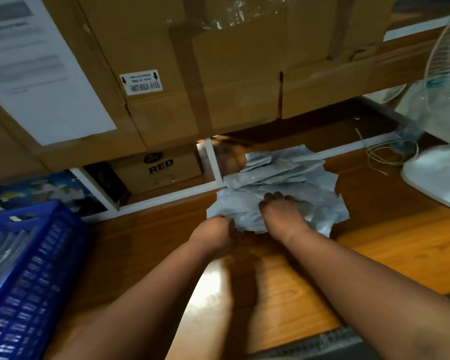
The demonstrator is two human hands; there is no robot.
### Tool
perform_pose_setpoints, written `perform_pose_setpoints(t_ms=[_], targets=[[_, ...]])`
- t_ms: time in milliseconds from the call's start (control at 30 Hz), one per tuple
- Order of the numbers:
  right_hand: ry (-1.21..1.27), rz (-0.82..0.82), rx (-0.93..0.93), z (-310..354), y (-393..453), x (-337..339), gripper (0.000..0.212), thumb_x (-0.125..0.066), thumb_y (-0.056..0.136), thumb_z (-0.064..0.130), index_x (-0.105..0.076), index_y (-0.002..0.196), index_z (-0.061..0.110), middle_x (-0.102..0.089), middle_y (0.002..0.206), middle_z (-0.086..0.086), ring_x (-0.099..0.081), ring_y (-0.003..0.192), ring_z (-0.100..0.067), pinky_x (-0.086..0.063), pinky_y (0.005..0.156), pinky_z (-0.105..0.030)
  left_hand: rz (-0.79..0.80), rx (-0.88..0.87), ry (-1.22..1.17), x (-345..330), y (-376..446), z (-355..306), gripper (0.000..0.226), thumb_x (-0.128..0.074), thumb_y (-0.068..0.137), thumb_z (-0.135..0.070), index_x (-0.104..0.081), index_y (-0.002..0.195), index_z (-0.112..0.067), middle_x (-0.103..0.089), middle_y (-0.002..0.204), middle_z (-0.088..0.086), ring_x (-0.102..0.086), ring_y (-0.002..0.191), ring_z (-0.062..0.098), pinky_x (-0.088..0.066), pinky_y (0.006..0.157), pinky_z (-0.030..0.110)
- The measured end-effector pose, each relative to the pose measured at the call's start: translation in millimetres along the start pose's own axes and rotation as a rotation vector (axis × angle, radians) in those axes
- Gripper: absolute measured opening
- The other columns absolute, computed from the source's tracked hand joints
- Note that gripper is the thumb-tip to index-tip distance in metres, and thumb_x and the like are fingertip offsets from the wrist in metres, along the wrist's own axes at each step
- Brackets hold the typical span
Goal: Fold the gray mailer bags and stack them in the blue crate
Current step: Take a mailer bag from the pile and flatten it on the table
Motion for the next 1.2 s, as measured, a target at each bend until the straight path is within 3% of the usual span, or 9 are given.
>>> perform_pose_setpoints(t_ms=[333, 433, 567, 633, 700, 800, 867, 1033, 1200], targets=[[0.235, -0.261, 0.091, 12, -2, 17, 0.014, -0.061, 0.100, 0.025, -0.074, 0.097, 0.022, -0.066, 0.098, -0.002, -0.064, 0.093, -0.030, -0.052, 0.076, -0.040, -0.180, 0.014, -0.042, 18, -26, 33, 0.017, -0.072, 0.094, -0.042, -0.060, 0.102, -0.033, -0.056, 0.104, -0.009, -0.057, 0.092, 0.014, -0.049, 0.074, 0.030], [0.274, -0.282, 0.199, 39, -4, 36, 0.009, -0.062, 0.100, 0.026, -0.071, 0.101, 0.027, -0.064, 0.101, 0.002, -0.060, 0.095, -0.025, -0.052, 0.076, -0.038, -0.335, -0.013, -0.023, 27, -38, 42, 0.045, -0.076, 0.090, -0.042, -0.058, 0.129, -0.031, -0.056, 0.128, -0.006, -0.056, 0.115, 0.019, -0.055, 0.094, 0.036], [0.328, -0.198, 0.395, 91, -5, 61, 0.011, -0.067, 0.095, 0.019, -0.067, 0.097, 0.030, -0.064, 0.100, 0.006, -0.059, 0.096, -0.018, -0.049, 0.079, -0.035, -0.430, -0.025, 0.133, 39, -60, 66, 0.081, -0.078, 0.087, -0.045, -0.034, 0.154, -0.034, -0.034, 0.165, 0.002, -0.032, 0.151, 0.030, -0.040, 0.118, 0.049], [0.346, -0.138, 0.427, 116, -5, 64, 0.015, -0.070, 0.092, 0.019, -0.064, 0.095, 0.033, -0.064, 0.099, 0.008, -0.061, 0.094, -0.017, -0.052, 0.080, -0.034, -0.382, -0.010, 0.196, 38, -71, 87, 0.078, -0.077, 0.088, -0.045, -0.034, 0.153, -0.037, -0.026, 0.170, 0.003, -0.023, 0.157, 0.033, -0.033, 0.122, 0.057], [0.373, -0.074, 0.443, 140, -7, 56, 0.018, -0.068, 0.094, 0.020, -0.059, 0.093, 0.036, -0.061, 0.096, 0.012, -0.060, 0.090, -0.015, -0.054, 0.078, -0.036, -0.279, -0.001, 0.159, 26, -85, 111, 0.056, -0.072, 0.094, -0.043, -0.050, 0.145, -0.037, -0.043, 0.161, 0.002, -0.036, 0.152, 0.029, -0.036, 0.121, 0.057], [0.463, 0.083, 0.443, 170, -10, 34, 0.015, -0.060, 0.099, 0.023, -0.056, 0.097, 0.037, -0.063, 0.094, 0.013, -0.060, 0.084, -0.013, -0.056, 0.075, -0.041, -0.082, 0.038, -0.013, -3, -109, 144, 0.018, -0.065, 0.100, -0.041, -0.068, 0.114, -0.030, -0.069, 0.111, -0.006, -0.066, 0.110, 0.018, -0.057, 0.097, 0.047], [0.526, 0.194, 0.438, 186, -9, 21, 0.011, -0.059, 0.102, 0.030, -0.058, 0.101, 0.041, -0.065, 0.093, 0.015, -0.061, 0.084, -0.010, -0.057, 0.077, -0.043, 0.022, 0.063, -0.195, -19, -124, 162, 0.016, -0.066, 0.101, -0.041, -0.070, 0.108, -0.027, -0.069, 0.097, -0.007, -0.067, 0.090, 0.014, -0.061, 0.084, 0.046], [0.581, 0.375, 0.433, 221, -7, 1, 0.015, -0.055, 0.106, 0.051, -0.064, 0.110, 0.041, -0.069, 0.102, 0.014, -0.064, 0.091, -0.010, -0.057, 0.081, -0.043, 0.195, 0.133, -0.428, -49, -139, 203, 0.027, -0.080, 0.091, -0.047, -0.072, 0.106, -0.026, -0.072, 0.100, -0.006, -0.068, 0.092, 0.015, -0.061, 0.082, 0.042], [0.388, 0.314, 0.391, 250, -34, -40, 0.036, -0.052, 0.105, 0.057, -0.059, 0.133, 0.035, -0.063, 0.128, 0.006, -0.061, 0.109, -0.019, -0.051, 0.084, -0.038, 0.291, 0.065, -0.269, -95, -139, 230, 0.033, -0.083, 0.089, -0.046, -0.063, 0.106, -0.025, -0.062, 0.100, -0.007, -0.062, 0.093, 0.020, -0.047, 0.073, 0.031]])
Point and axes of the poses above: each hand's wrist, its own y-axis towards the middle knuckle, its own x-axis out of the back of the hand, z = x × y, the point moved 2 cm from there along y, towards the middle knuckle
